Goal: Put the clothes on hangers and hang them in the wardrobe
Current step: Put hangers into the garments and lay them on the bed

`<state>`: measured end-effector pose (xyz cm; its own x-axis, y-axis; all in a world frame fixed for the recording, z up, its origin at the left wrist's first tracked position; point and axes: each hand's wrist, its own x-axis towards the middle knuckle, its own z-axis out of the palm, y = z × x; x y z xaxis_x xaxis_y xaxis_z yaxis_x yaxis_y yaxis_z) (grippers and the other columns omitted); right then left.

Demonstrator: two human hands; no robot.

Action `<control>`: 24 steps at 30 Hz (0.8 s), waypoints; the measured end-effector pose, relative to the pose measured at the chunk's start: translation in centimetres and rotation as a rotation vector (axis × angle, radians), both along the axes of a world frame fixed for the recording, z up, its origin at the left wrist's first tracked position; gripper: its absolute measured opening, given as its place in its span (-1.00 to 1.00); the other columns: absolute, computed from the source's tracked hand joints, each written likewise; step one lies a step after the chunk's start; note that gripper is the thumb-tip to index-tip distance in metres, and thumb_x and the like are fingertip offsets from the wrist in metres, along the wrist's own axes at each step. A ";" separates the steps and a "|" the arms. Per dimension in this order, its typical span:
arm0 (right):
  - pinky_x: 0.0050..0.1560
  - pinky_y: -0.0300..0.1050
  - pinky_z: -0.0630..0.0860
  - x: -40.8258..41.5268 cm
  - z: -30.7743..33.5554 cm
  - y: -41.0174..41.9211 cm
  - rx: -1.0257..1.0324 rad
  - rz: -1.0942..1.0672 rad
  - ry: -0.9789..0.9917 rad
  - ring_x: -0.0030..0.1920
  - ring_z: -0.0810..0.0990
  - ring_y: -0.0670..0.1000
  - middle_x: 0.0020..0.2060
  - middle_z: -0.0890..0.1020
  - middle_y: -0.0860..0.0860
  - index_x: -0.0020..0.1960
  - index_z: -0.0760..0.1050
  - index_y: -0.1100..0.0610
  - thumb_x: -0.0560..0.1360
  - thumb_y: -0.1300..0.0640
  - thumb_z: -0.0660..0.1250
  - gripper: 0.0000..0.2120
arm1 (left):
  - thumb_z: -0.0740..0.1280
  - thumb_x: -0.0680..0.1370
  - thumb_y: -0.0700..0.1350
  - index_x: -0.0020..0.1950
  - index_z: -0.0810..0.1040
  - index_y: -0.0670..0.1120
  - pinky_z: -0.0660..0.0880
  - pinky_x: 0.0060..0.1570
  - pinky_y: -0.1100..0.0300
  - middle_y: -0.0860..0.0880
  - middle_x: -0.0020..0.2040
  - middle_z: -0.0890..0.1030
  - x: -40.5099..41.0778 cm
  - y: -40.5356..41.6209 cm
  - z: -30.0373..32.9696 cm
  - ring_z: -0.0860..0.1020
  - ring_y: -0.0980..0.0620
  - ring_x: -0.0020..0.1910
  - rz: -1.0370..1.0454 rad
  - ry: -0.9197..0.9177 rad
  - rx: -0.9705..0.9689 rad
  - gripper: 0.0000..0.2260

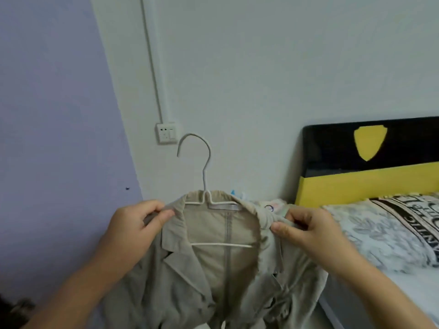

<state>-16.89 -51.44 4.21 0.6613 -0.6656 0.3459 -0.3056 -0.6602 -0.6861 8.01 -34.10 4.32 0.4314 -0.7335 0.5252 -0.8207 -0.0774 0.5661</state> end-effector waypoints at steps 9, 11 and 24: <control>-0.39 -0.21 0.15 -17.3 -0.6 -4.1 0.002 -0.358 0.051 -0.47 0.27 -0.13 -0.55 0.29 -0.09 -0.47 0.29 0.02 0.42 0.00 0.42 -0.60 | 0.26 0.34 0.17 -0.28 0.49 0.38 0.32 -0.31 0.51 0.32 -0.28 0.57 -12.9 -13.1 -0.8 0.49 0.43 -0.32 -0.309 0.072 -0.020 -0.93; -0.39 -0.22 0.17 -21.7 -0.6 -4.7 -0.012 -0.436 0.073 -0.45 0.31 -0.12 -0.53 0.33 -0.07 -0.43 0.34 0.05 0.42 -0.01 0.41 -0.64 | 0.21 0.31 0.23 -0.28 0.49 0.40 0.34 -0.29 0.48 0.29 -0.22 0.58 -16.7 -15.6 -1.1 0.51 0.35 -0.28 -0.371 0.072 -0.037 -0.92; -0.38 -0.24 0.19 -44.6 -2.3 -2.4 0.112 -0.985 0.041 -0.43 0.35 -0.12 -0.54 0.40 -0.12 -0.44 0.38 0.07 0.43 0.04 0.39 -0.68 | 0.31 0.35 0.12 -0.25 0.50 0.39 0.32 -0.32 0.54 0.35 -0.25 0.57 -39.7 -28.4 -2.7 0.51 0.42 -0.27 -0.889 0.079 0.074 -0.89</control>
<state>-61.49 -53.85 1.90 -0.1952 -0.9519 0.2363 -0.7078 -0.0300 -0.7057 -31.73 -62.54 1.62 -0.2794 -0.8449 0.4561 -0.5535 0.5299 0.6425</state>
